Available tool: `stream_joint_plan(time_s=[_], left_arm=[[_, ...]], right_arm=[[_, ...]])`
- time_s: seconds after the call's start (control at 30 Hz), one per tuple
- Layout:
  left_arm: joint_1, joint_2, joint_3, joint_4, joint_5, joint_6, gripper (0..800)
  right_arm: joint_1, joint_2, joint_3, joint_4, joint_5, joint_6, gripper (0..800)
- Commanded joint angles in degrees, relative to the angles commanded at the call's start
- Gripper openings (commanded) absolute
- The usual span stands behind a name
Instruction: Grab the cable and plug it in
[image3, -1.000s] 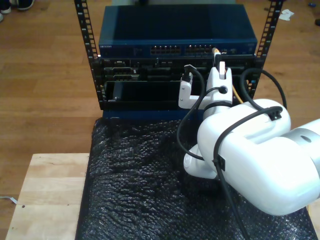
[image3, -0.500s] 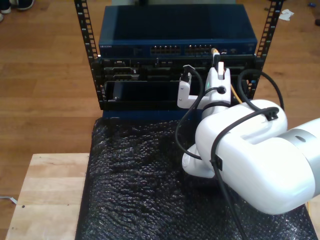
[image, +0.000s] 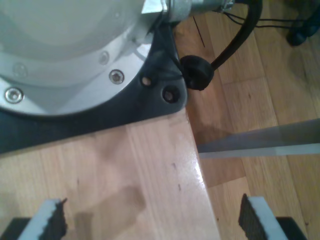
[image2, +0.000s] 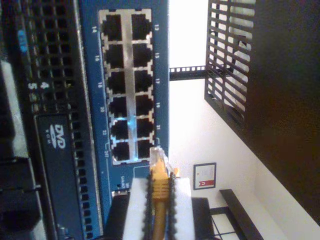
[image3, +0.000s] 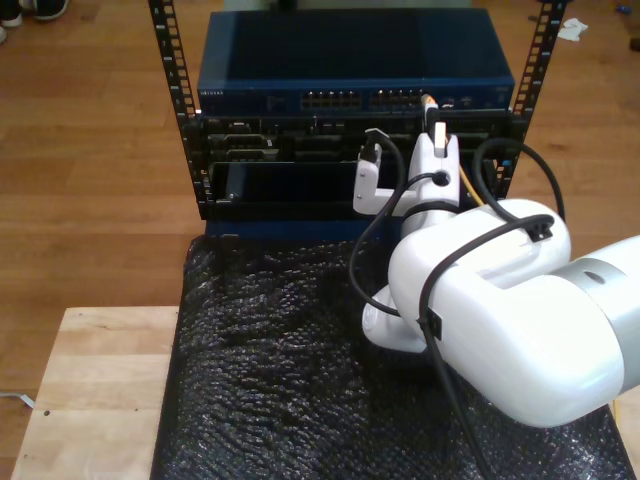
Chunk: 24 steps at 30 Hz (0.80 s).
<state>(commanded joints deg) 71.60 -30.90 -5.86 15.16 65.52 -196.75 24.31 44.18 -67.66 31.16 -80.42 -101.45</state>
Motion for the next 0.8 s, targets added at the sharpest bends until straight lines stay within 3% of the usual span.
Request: stream_joint_plan(time_s=[0.8], left_arm=[[0.0,0.0,0.0,0.1,0.0,0.0,800]], right_arm=[[-0.4,1.0,-0.9,0.0,0.2,-0.3,0]])
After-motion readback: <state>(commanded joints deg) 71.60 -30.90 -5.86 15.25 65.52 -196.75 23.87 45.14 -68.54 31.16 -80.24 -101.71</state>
